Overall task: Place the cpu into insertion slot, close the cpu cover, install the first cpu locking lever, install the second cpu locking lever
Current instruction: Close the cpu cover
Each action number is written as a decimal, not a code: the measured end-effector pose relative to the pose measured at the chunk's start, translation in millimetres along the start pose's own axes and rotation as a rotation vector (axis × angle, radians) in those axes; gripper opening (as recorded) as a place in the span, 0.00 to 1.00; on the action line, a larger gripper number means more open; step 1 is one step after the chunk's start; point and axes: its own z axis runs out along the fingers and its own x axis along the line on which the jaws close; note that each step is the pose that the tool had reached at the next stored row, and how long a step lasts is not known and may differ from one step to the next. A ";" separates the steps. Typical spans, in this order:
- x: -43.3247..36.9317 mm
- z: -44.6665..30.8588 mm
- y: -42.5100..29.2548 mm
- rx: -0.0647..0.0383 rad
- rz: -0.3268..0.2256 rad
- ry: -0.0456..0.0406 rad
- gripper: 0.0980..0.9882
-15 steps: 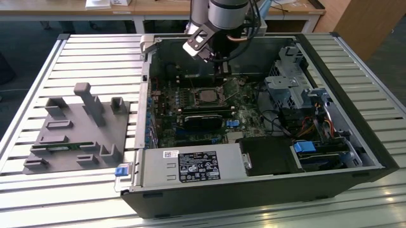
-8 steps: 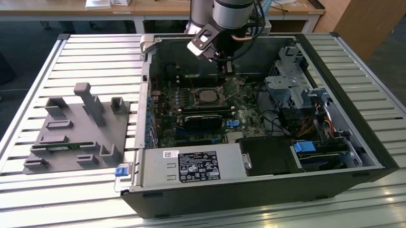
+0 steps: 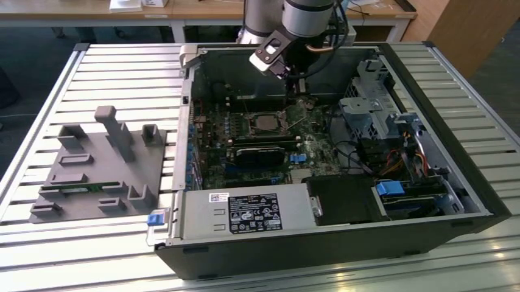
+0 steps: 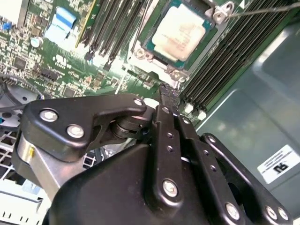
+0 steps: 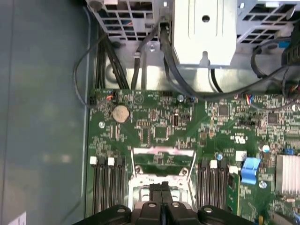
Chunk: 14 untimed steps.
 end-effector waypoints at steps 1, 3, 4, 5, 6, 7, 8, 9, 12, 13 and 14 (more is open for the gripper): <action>0.0 0.1 1.6 0.000 0.000 0.0001 0.01; -0.1 0.3 4.5 0.000 0.000 0.0001 0.01; -0.1 0.4 5.6 0.000 0.000 0.0000 0.01; -0.1 0.5 6.6 0.000 0.000 0.0000 0.01; -0.1 0.5 7.6 0.000 0.000 0.0000 0.01; -0.1 0.6 8.5 0.000 0.000 0.0000 0.01; -0.1 0.6 9.3 0.000 0.000 0.0000 0.01; -0.1 0.7 10.1 0.000 0.000 0.0001 0.01; -0.1 0.8 14.2 0.000 0.000 0.0001 0.01; -0.1 0.8 15.5 0.000 0.000 0.0001 0.01; -0.1 0.8 16.7 0.000 0.000 0.0001 0.01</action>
